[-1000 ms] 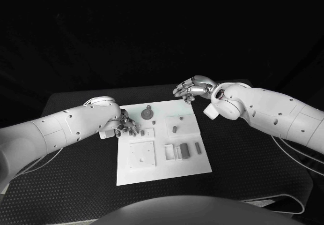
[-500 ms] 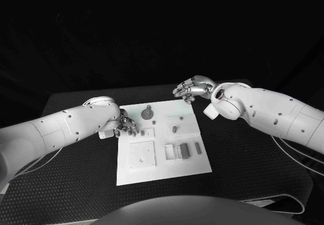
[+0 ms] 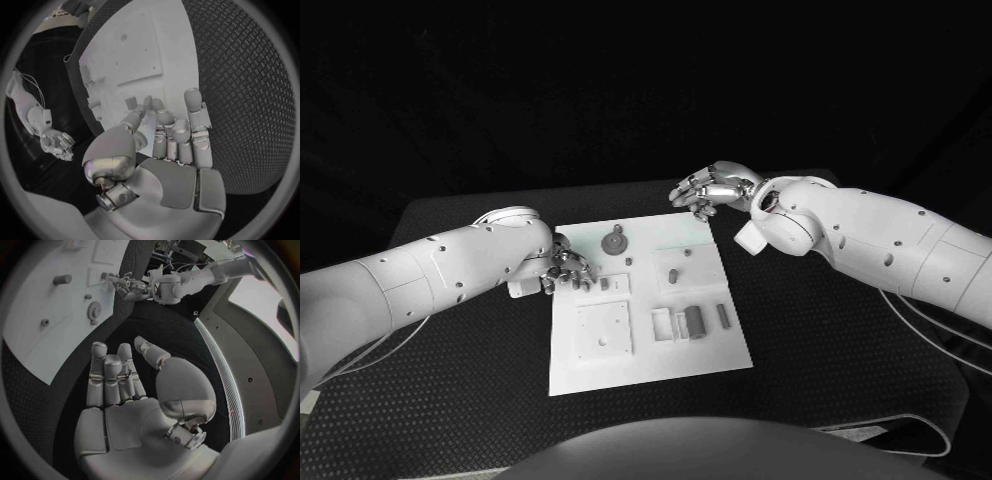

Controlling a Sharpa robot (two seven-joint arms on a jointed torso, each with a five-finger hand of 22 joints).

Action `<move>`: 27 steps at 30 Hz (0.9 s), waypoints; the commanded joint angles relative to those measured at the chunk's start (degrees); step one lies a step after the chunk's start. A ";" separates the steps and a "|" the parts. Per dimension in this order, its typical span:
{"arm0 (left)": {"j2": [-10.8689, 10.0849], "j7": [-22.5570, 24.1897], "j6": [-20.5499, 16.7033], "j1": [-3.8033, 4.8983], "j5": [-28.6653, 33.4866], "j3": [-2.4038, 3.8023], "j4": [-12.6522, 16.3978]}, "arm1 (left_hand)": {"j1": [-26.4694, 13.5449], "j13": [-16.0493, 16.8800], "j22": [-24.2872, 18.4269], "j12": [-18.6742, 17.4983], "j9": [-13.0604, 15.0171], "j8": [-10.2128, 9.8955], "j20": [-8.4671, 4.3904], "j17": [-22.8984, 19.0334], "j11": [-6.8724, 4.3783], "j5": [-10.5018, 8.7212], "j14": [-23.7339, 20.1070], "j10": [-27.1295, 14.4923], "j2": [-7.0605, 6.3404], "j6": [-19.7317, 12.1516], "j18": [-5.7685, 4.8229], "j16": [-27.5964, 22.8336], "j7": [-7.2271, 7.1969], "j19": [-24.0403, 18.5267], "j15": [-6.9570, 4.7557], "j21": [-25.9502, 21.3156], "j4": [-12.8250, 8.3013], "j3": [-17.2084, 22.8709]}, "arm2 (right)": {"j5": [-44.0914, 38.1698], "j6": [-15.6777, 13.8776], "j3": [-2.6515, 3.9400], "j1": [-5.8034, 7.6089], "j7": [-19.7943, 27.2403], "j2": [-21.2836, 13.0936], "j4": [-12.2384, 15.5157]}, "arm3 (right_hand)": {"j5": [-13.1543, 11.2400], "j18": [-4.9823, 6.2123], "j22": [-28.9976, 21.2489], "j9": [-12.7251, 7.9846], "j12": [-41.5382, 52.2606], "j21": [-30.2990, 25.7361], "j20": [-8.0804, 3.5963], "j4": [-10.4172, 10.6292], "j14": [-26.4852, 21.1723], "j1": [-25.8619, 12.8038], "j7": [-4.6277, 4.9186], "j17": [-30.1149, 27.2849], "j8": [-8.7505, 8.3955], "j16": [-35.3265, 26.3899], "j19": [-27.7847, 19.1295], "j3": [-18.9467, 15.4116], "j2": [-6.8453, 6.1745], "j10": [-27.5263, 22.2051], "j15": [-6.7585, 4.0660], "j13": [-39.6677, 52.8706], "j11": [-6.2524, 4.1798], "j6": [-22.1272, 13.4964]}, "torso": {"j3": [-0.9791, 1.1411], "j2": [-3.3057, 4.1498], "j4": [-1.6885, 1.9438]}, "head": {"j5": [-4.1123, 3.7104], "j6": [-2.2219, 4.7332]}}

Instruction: Assemble the parts on the task board

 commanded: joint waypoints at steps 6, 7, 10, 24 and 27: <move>0.02 0.72 0.09 0.01 3.05 0.02 0.31 | 0.01 0.06 1.04 -0.45 -0.22 0.38 -0.28 0.01 0.02 -0.28 -0.08 -0.13 -0.11 -0.63 -0.57 -0.33 0.00 0.04 -0.35 -0.44 0.30 0.08 | -0.10 0.72 0.01 -0.04 0.40 0.06 0.02 | 0.21 0.48 0.81 -0.04 0.28 -0.21 -0.21 0.21 -0.06 -0.46 0.41 -0.09 -0.15 -0.20 0.29 0.05 0.08 -0.21 -0.52 -0.09 0.07 0.09 | 0.00 0.02 -0.03 | 0.10 0.01; 0.02 0.74 0.20 0.01 3.25 0.02 0.37 | 0.01 0.06 1.04 -0.46 -0.23 0.38 -0.28 0.01 0.02 -0.28 -0.08 -0.13 -0.08 -0.64 -0.57 -0.33 0.00 0.04 -0.35 -0.44 0.29 0.10 | -0.10 0.72 0.01 -0.04 0.39 0.06 0.00 | 0.21 0.48 0.81 -0.04 0.28 -0.21 -0.21 0.21 -0.06 -0.46 0.41 -0.09 -0.15 -0.20 0.29 0.04 0.07 -0.21 -0.52 -0.09 0.07 0.09 | 0.01 0.02 -0.03 | 0.11 0.01; 0.03 0.82 0.29 0.01 3.52 0.02 0.52 | 0.05 0.06 1.04 -0.47 -0.25 0.40 -0.28 0.01 0.02 -0.28 -0.09 -0.13 0.00 -0.66 -0.57 -0.34 0.01 0.03 -0.34 -0.45 0.26 0.15 | -0.10 0.73 0.01 -0.04 0.39 0.05 -0.01 | 0.21 0.48 0.81 -0.04 0.28 -0.21 -0.21 0.21 -0.06 -0.47 0.41 -0.09 -0.15 -0.20 0.29 0.04 0.08 -0.21 -0.52 -0.09 0.07 0.09 | 0.01 0.02 -0.04 | 0.14 0.01; -0.13 1.14 -0.40 0.01 3.49 0.04 0.24 | -0.62 0.07 1.06 -0.55 -0.46 0.59 -0.28 0.01 0.07 -0.28 -0.13 -0.19 -0.76 -0.82 -0.62 -0.41 0.06 -0.03 -0.29 -0.54 0.35 -0.04 | -0.10 0.75 0.01 -0.06 0.40 0.04 -0.03 | 0.21 0.48 0.81 -0.04 0.28 -0.21 -0.20 0.21 -0.06 -0.49 0.41 -0.09 -0.15 -0.20 0.28 0.04 0.07 -0.20 -0.52 -0.10 0.07 0.09 | 0.00 0.02 -0.06 | -0.01 0.01; -0.54 1.32 -0.82 0.01 3.40 0.13 0.39 | -0.74 0.08 1.06 -0.56 -0.49 0.63 -0.29 0.01 0.07 -0.28 -0.12 -0.18 -0.90 -0.82 -0.62 -0.42 0.05 -0.02 -0.29 -0.55 0.40 -0.05 | -0.10 0.74 0.01 -0.09 0.41 0.01 -0.03 | 0.21 0.48 0.81 -0.04 0.29 -0.21 -0.20 0.20 -0.06 -0.49 0.41 -0.09 -0.15 -0.20 0.28 0.03 0.07 -0.20 -0.52 -0.10 0.07 0.09 | 0.00 0.02 -0.07 | -0.08 0.01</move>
